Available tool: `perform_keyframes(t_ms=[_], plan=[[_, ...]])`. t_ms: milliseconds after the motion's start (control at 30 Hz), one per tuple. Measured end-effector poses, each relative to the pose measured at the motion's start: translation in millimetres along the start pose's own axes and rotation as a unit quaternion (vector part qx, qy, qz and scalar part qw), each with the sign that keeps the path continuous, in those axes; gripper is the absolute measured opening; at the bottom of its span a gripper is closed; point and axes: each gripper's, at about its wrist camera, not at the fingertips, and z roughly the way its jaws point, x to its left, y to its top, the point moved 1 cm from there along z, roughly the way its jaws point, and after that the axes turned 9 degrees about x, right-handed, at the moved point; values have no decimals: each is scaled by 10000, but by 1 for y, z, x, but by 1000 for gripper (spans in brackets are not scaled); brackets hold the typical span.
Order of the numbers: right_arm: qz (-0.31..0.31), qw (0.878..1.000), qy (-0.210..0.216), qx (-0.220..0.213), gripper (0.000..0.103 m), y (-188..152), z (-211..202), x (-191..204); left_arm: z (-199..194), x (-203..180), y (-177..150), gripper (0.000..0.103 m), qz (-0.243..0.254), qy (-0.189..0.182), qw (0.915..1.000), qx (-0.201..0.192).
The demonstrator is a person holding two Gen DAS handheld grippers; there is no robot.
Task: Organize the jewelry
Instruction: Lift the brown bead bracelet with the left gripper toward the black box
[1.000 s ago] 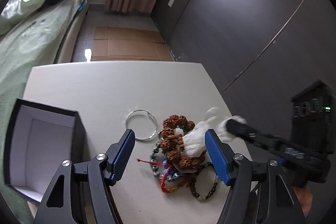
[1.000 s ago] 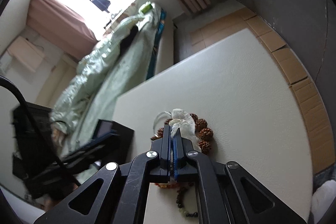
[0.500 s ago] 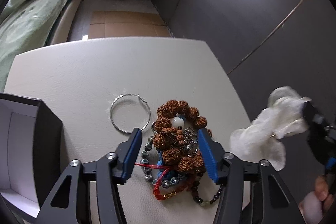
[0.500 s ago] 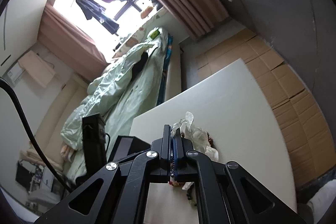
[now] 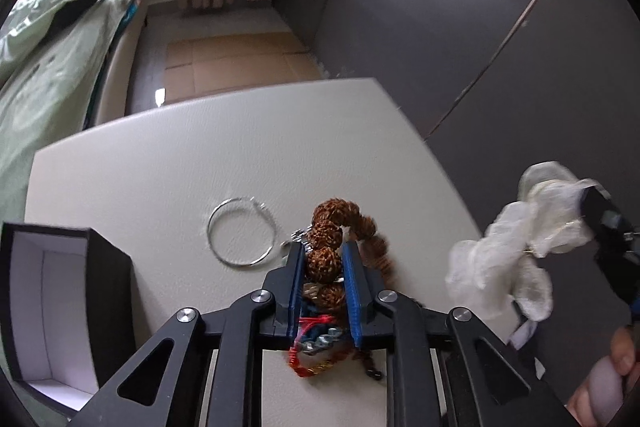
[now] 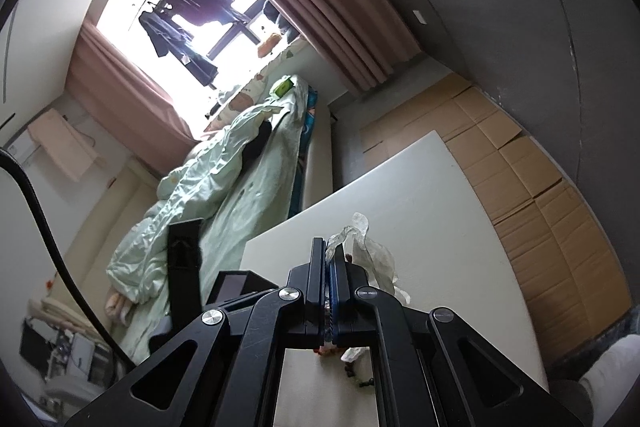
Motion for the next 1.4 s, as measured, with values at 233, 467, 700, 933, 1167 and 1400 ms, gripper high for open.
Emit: perform_keyframes(t_ms=[233, 467, 700, 933, 1167, 1400], plan=[[-38, 9999, -28, -118, 3, -1, -11, 4, -28, -19, 3, 20, 251, -128, 9993, -254], [-47, 9999, -37, -153, 3, -1, -14, 9, -58, -20, 5, 20, 246, -199, 9981, -534], [-141, 9998, 105, -114, 3, -2, -11, 24, -91, -11, 3, 20, 187, -171, 9963, -823], [-297, 9991, 300, -14, 3, -2, 3, 51, -120, 11, -3, 20, 65, -59, 9944, -1049], [-513, 9968, 573, 224, 3, -4, 30, 84, -150, 46, -14, 20, -172, 91, 9915, -1283], [-767, 9916, 879, 567, 3, -11, 72, 124, -172, 85, -25, 20, -437, 290, 9883, -1430]])
